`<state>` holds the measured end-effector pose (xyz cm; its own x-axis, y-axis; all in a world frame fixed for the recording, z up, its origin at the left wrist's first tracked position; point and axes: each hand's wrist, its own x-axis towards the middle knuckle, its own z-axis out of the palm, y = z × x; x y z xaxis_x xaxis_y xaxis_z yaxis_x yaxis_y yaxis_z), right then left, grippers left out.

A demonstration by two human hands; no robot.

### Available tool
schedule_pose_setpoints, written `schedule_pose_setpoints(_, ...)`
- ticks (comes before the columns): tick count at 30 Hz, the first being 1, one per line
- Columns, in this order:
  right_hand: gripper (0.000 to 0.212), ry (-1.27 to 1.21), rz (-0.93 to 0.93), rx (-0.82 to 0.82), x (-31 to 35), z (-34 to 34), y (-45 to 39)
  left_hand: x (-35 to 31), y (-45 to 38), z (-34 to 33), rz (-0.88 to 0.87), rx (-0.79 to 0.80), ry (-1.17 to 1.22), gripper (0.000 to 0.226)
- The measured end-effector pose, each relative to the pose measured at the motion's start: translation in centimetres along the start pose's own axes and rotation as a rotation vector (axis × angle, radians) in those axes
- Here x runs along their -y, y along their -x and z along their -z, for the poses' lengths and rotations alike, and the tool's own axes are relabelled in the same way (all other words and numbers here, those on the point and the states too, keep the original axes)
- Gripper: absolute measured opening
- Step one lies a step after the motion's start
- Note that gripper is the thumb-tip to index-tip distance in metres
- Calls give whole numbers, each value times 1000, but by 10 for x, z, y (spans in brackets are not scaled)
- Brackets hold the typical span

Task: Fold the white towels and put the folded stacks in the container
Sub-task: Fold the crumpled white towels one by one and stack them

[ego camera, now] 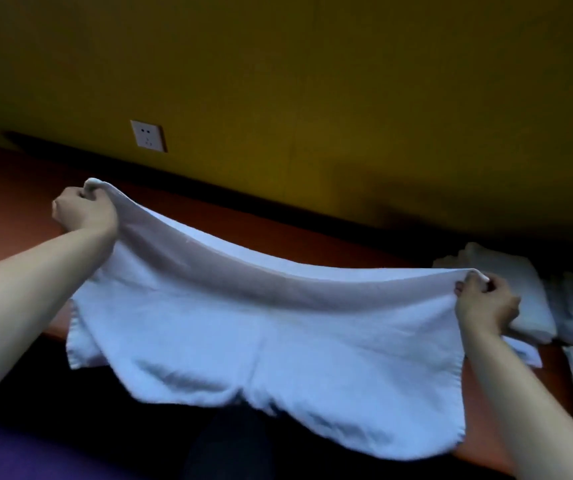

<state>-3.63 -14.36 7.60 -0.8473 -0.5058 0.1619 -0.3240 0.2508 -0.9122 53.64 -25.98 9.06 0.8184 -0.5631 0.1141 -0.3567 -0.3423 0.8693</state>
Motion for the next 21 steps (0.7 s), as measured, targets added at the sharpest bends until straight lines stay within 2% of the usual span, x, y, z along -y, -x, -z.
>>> schedule_pose_setpoints(3,24,97,48,43,-12,-18,-20,5,-11,-36,20,21,-52,52)
schedule_pose_setpoints(9,38,269,150,98,-48,-50,-55,9,-23,-89,35,12,-139,66)
schedule_pose_setpoints(14,22,415,290,179,-65,-87,-72,-1,-27,-128,-12,50,-166,65)
schedule_pose_setpoints(15,26,478,289,238,-74,-93,-74,1,-25,-134,-35,64,-179,60)
schedule_pose_setpoints(18,61,663,201,412,-94,-102,-74,16,-17,-148,-52,117,-264,56)
schedule_pose_setpoints(21,68,710,206,421,-104,-103,-75,33,-9,-153,-93,254,-362,62)
